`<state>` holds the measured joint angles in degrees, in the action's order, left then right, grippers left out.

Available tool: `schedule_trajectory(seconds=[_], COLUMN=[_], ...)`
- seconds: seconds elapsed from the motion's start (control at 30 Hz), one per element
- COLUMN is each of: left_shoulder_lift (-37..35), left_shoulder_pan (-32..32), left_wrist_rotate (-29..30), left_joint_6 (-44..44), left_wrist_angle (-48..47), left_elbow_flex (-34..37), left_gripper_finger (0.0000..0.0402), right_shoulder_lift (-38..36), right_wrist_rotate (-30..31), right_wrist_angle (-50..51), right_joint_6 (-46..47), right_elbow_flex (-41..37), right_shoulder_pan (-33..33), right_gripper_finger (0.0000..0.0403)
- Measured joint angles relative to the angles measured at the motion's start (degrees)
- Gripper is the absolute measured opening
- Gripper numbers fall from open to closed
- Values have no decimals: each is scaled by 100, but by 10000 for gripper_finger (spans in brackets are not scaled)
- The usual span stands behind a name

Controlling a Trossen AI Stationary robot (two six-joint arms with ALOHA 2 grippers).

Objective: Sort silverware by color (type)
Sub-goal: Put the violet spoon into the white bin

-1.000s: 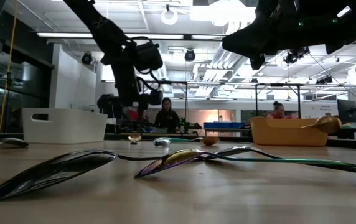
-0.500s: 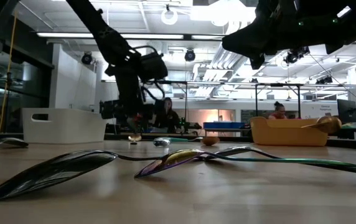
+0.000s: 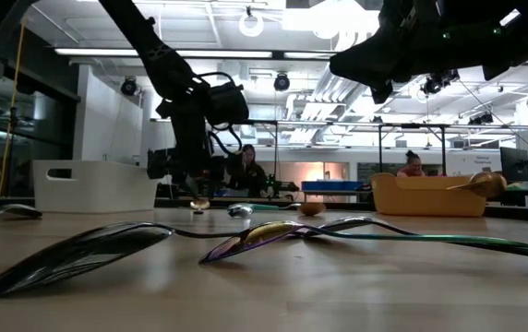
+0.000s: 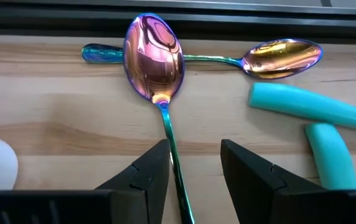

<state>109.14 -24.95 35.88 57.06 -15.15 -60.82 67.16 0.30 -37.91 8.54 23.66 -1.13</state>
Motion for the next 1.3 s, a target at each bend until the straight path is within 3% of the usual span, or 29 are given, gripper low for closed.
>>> schedule_trajectory(seconds=[0.67,0.8,1.03,1.3], left_shoulder_lift=[498,511,527,420], left_shoulder_pan=[7,2,20,17], left_wrist_rotate=[75,86,149,39], left_joint_6=[136,133,-44,-391], left_wrist_angle=[112,138,194,134], left_elbow_flex=[-20,-17,-13,0], left_gripper_finger=[134,106,13,8], right_shoulder_lift=[0,0,0,0], right_wrist_rotate=[0,-1,-2,-2], right_wrist_angle=[0,0,0,1], right_joint_6=[0,0,0,0], right_elbow_flex=[0,0,0,0], right_shoulder_pan=[-2,-2,-2,-2], right_gripper_finger=[69,69,69,69])
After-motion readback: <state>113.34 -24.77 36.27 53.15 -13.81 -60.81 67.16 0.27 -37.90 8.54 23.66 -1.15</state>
